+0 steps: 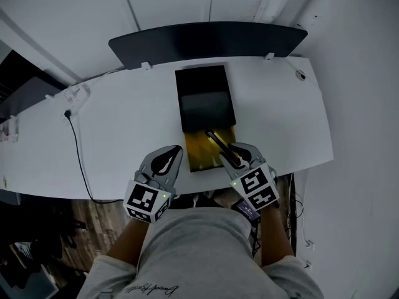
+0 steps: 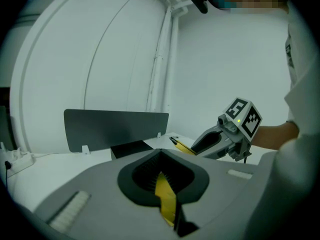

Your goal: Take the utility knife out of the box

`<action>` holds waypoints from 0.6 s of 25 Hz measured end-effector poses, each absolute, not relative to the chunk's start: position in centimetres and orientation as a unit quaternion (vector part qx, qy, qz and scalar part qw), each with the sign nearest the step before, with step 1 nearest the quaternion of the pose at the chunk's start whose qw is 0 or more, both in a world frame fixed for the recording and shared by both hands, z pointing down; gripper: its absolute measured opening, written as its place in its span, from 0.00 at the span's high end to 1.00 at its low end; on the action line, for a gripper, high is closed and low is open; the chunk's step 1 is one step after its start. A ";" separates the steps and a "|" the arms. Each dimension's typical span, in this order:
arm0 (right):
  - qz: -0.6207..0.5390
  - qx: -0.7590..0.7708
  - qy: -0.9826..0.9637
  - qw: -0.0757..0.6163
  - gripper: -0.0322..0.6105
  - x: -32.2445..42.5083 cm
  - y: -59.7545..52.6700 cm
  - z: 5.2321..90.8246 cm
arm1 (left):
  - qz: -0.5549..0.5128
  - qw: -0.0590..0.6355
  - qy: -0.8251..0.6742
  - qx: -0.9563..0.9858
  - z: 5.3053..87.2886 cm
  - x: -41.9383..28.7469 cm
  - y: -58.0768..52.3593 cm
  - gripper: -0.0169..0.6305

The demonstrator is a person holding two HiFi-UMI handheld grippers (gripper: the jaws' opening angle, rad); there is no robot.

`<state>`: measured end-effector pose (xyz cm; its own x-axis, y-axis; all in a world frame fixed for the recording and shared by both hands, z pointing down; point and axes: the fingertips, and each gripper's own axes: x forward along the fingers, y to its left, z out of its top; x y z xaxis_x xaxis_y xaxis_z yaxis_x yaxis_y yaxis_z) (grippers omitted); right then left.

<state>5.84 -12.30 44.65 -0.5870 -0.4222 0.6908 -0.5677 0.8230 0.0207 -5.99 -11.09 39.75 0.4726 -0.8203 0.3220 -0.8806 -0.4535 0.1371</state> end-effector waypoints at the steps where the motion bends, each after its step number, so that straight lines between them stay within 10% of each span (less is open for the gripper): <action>1: 0.101 0.283 -0.887 0.352 0.74 5.8 -12.2 44.2 | 0.101 0.146 -0.502 0.846 39.6 -6.0 -11.1 0.97; 15: 0.110 0.311 -0.897 0.295 0.74 5.9 -12.3 41.8 | 0.091 0.131 -0.507 0.847 37.9 -6.1 -11.4 0.97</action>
